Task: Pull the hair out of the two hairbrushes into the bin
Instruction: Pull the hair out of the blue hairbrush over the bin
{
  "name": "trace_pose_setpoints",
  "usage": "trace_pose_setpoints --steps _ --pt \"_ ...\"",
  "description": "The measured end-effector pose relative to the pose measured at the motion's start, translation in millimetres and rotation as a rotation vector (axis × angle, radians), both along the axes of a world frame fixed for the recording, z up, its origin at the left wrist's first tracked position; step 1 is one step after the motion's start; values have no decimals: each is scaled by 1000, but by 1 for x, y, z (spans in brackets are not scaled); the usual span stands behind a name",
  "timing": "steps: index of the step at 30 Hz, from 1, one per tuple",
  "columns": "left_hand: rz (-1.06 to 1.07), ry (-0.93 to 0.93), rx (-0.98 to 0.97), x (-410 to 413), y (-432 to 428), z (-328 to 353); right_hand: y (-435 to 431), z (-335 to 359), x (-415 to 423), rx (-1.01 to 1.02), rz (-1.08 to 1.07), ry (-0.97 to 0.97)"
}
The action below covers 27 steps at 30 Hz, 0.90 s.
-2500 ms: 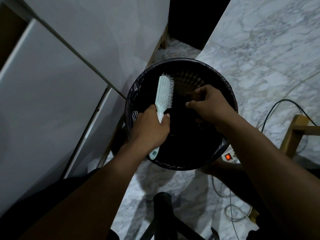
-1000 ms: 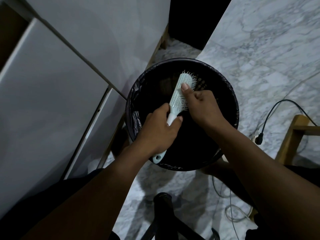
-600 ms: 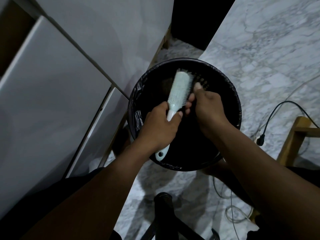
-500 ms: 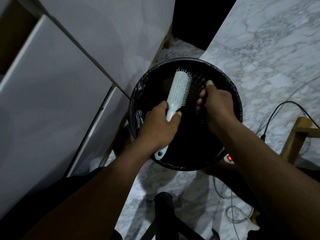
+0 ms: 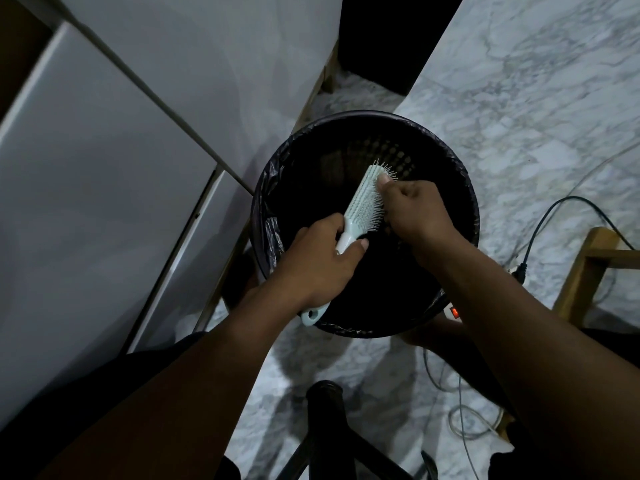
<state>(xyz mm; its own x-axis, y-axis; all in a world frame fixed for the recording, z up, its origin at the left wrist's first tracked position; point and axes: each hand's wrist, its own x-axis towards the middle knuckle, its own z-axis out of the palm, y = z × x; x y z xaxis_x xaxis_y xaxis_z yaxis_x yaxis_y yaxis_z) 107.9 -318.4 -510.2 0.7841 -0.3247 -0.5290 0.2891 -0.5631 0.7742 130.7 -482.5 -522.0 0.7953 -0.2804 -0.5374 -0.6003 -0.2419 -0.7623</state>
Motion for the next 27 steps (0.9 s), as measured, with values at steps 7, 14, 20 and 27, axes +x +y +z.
trace_pose_setpoints --steps 7,14,20,27 --pt "96 73 -87 7 -1 5 3 14 10 623 -379 116" --pt "94 30 22 7 2 3 5 11 8 154 -253 -45" --pt "25 45 6 5 1 3 1 8 2 88 -49 -152" --pt "-23 95 -70 0 -1 4 -10 -3 3 -77 -179 -163"
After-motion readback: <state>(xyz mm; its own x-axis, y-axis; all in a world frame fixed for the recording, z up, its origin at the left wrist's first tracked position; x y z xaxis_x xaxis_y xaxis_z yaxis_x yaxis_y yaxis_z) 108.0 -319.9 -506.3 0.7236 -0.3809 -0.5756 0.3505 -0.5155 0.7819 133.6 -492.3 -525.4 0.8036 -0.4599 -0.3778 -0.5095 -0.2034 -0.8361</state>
